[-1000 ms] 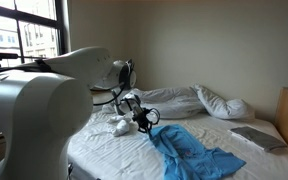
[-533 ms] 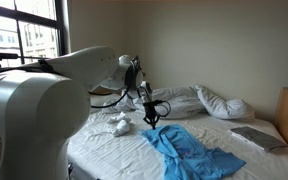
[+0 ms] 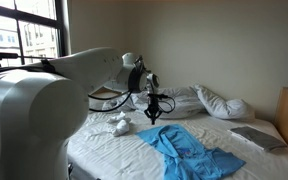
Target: Fold the blue t-shirt from right to left
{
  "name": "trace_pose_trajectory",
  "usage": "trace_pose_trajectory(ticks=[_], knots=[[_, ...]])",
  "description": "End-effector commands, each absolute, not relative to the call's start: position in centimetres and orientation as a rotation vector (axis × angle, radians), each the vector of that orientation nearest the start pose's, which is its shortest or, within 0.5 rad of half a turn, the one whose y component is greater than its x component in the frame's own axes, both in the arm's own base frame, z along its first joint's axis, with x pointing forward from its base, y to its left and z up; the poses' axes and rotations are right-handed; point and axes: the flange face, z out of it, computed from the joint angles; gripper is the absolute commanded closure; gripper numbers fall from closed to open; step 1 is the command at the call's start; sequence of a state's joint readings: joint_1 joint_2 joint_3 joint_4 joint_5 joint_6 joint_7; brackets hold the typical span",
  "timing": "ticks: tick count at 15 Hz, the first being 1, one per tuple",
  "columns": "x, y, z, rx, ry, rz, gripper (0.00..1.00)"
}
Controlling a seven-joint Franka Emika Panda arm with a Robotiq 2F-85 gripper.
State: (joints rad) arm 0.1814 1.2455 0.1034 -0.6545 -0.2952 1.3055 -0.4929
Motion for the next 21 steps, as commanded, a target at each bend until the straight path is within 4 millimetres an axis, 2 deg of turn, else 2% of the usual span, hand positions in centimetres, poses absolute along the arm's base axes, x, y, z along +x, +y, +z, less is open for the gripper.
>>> trace_pose_trajectory(ticks=[1, 4, 8, 11, 14, 16, 18, 21], knots=[[72.8, 15.7, 17.9, -2.850, -1.154, 0.766, 0.64], [74.1, 19.2, 16.6, -2.989, -1.142, 0.488, 0.45], [74.0, 24.2, 11.3, -3.102, -1.282, 0.151, 0.21], [72.5, 27.5, 7.2, -3.156, -1.358, -0.112, 0.02], [70.3, 29.2, 4.6, -3.194, -1.338, -0.262, 0.00], [69.0, 29.9, 3.6, -3.219, -1.320, -0.305, 0.00], [68.2, 30.1, 3.2, -3.252, -1.307, -0.320, 0.00], [67.5, 30.1, 3.7, -3.317, -1.271, -0.336, 0.00]])
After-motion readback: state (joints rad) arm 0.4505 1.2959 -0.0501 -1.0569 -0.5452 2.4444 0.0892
